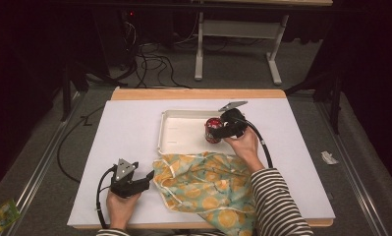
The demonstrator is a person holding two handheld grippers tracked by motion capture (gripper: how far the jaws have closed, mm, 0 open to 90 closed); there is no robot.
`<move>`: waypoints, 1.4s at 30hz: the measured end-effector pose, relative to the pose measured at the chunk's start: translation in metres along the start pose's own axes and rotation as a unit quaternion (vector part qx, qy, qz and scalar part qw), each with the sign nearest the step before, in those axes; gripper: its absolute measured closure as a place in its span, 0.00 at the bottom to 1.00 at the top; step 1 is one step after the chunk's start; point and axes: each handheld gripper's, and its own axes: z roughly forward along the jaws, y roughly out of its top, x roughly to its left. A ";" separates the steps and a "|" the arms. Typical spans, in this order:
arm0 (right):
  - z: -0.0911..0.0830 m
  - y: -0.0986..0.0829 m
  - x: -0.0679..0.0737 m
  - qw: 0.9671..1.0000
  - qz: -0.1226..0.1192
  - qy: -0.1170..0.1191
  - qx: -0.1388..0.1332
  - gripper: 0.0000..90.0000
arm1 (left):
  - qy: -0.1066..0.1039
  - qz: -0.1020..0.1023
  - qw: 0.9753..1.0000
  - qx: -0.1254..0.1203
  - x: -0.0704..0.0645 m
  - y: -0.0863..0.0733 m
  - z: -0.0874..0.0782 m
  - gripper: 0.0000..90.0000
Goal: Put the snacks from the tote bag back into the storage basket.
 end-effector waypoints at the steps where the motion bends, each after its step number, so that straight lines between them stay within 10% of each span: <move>1: -0.002 -0.001 -0.001 1.000 -0.002 0.000 -0.002 0.25 | 0.000 0.000 1.000 0.000 0.000 0.000 0.000 0.33; 13: -0.009 -0.014 0.002 1.000 0.005 -0.016 -0.010 0.29 | 0.002 -0.001 1.000 -0.004 0.000 0.000 -0.001 0.33; 42: 0.034 -0.032 0.004 0.997 0.040 -0.036 0.051 0.47 | 0.003 0.000 1.000 -0.003 0.000 0.000 -0.001 0.33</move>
